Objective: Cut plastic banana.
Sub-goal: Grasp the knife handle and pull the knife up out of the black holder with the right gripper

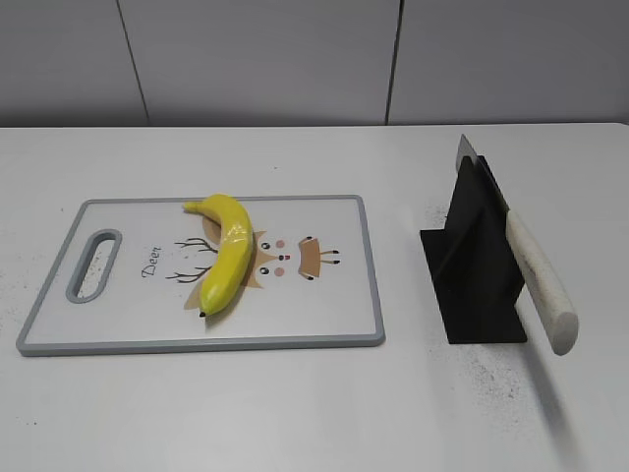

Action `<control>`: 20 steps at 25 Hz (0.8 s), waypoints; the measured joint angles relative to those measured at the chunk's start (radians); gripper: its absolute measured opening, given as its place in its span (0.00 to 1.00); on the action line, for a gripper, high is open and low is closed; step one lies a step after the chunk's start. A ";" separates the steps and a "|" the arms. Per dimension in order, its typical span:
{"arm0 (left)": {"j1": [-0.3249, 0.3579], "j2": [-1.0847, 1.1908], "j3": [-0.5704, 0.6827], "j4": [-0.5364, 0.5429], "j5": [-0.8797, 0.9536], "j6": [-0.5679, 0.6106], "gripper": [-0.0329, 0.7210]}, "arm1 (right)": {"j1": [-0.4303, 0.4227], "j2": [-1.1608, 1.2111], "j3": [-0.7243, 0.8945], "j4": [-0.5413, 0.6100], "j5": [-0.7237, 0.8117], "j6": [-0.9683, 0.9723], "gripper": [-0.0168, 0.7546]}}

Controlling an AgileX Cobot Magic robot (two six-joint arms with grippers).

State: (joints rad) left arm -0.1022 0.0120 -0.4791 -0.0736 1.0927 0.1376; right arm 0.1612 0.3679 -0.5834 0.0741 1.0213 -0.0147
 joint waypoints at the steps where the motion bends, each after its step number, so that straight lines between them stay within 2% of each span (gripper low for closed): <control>1: 0.000 0.000 0.000 0.000 0.000 0.000 0.79 | 0.000 0.038 -0.017 0.000 -0.001 0.020 0.70; 8: 0.000 0.000 0.000 0.000 0.000 -0.002 0.79 | 0.043 0.259 -0.142 0.008 -0.004 0.155 0.70; 14: 0.000 0.000 0.000 0.000 0.000 -0.001 0.79 | 0.188 0.456 -0.248 -0.030 -0.005 0.182 0.70; 20: 0.000 0.000 0.000 0.000 0.000 0.000 0.79 | 0.214 0.714 -0.351 0.005 -0.006 0.213 0.70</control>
State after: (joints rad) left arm -0.1022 0.0120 -0.4791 -0.0736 1.0924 0.1375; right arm 0.3756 1.0819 -0.9348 0.0796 1.0151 0.1984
